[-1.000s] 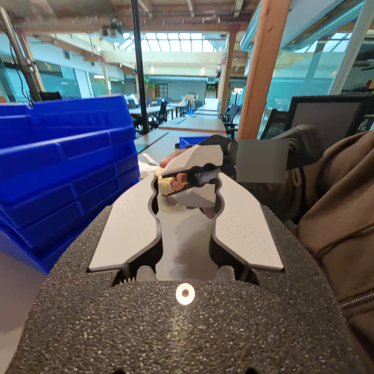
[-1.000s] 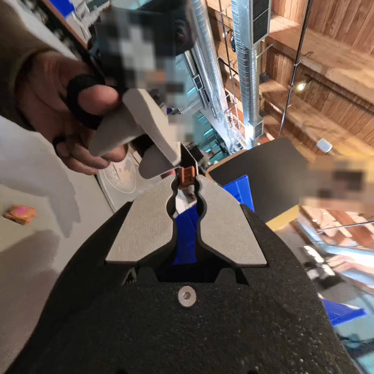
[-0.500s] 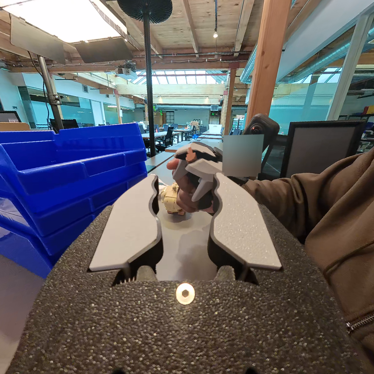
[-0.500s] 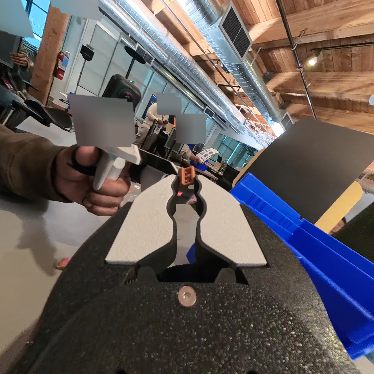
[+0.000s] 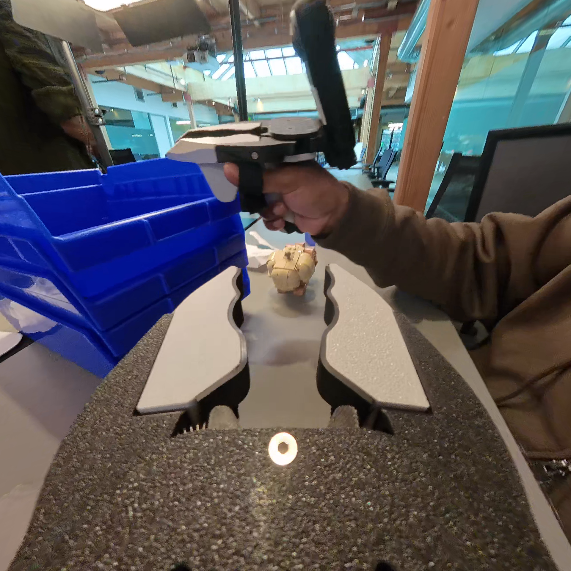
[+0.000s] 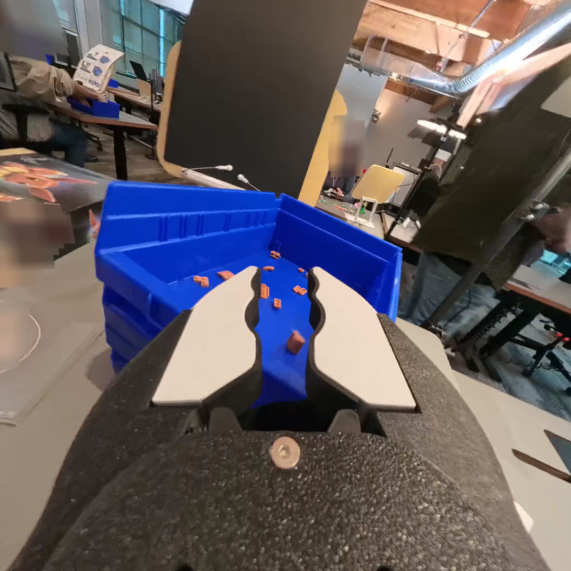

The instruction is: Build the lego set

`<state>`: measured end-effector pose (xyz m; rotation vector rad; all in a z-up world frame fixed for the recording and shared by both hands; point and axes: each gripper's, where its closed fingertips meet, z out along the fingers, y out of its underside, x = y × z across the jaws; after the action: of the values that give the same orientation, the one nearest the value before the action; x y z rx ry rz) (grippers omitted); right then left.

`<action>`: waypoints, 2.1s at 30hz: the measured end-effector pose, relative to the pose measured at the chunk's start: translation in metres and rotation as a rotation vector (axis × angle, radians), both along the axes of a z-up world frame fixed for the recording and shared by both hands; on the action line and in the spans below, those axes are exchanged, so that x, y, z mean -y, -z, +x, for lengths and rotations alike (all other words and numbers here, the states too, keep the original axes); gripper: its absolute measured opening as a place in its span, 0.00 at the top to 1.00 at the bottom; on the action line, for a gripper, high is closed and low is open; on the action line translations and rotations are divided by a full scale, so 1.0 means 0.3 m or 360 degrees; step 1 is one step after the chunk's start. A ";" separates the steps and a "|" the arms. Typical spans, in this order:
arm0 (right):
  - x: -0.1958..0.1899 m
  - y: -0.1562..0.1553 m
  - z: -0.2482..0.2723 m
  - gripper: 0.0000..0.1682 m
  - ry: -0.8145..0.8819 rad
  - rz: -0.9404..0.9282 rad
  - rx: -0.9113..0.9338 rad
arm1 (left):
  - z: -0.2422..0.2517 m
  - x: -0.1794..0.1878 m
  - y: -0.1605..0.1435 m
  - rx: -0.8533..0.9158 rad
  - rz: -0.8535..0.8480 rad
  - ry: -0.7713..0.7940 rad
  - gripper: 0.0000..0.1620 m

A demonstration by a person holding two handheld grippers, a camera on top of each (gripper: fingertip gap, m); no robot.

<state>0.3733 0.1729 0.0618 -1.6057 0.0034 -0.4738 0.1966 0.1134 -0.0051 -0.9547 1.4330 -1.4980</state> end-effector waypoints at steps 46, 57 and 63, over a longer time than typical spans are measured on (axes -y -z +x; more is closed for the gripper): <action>0.180 0.316 -0.667 0.91 -0.1429 0.0000 0.0383 | -0.005 -0.062 0.021 -0.0014 0.0090 -0.0090 0.72; 0.254 0.189 -0.681 0.91 -0.1478 0.0446 0.0411 | -0.061 0.087 0.001 -0.0027 -0.0373 0.0562 0.78; 0.271 0.183 -0.699 0.91 -0.1519 0.0484 0.0414 | -0.076 0.124 0.005 -0.0020 -0.0365 0.0666 0.82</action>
<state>0.1637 0.0918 0.0070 -1.0718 -0.8127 0.0742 0.1738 0.0762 -0.0067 -0.8298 1.5599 -1.9996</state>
